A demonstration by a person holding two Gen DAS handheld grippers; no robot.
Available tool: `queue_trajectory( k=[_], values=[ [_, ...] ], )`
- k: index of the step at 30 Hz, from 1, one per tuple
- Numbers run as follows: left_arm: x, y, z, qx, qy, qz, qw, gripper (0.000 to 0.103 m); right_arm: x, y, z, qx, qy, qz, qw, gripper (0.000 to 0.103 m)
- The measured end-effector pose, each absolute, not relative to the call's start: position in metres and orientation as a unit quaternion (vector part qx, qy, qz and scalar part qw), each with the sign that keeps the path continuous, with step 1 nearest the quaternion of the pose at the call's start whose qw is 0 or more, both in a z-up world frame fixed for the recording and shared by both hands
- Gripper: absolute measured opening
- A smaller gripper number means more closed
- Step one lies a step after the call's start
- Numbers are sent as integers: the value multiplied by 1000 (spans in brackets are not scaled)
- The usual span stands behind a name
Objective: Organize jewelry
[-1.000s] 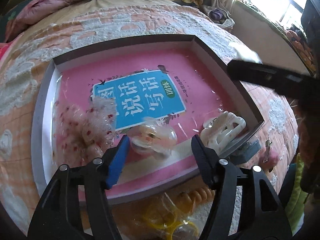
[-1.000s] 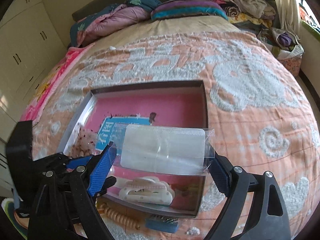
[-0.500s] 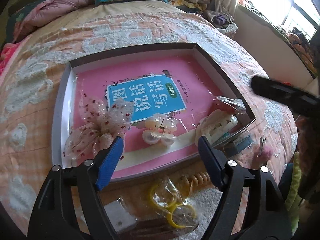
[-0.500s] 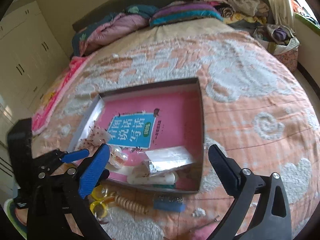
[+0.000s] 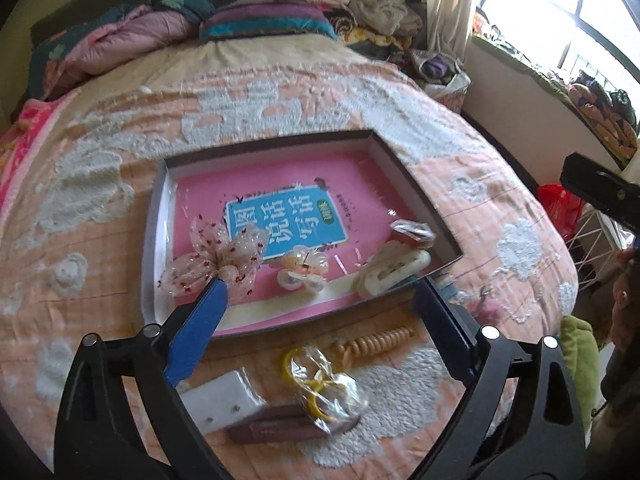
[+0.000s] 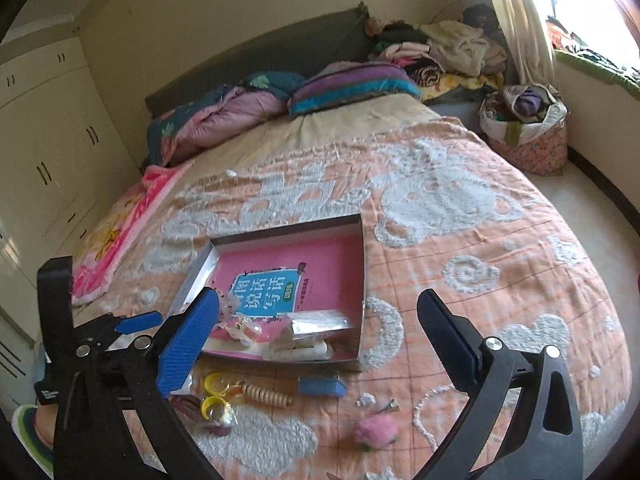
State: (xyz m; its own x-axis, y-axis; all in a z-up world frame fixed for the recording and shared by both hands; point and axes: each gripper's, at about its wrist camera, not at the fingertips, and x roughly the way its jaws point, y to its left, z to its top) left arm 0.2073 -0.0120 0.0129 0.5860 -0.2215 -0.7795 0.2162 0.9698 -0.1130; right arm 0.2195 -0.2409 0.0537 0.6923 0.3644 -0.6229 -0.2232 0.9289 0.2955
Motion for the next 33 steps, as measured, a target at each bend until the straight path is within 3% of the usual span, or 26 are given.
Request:
queue_trajectory(
  k=[2,33],
  values=[
    [198,-14,23,-1,427,-120,896,94,213,-245,58,97,351,155,918,99],
    [113,6,109,-7,336,-98,937,94,112,-241,141,59,259,199,943,99]
  ],
)
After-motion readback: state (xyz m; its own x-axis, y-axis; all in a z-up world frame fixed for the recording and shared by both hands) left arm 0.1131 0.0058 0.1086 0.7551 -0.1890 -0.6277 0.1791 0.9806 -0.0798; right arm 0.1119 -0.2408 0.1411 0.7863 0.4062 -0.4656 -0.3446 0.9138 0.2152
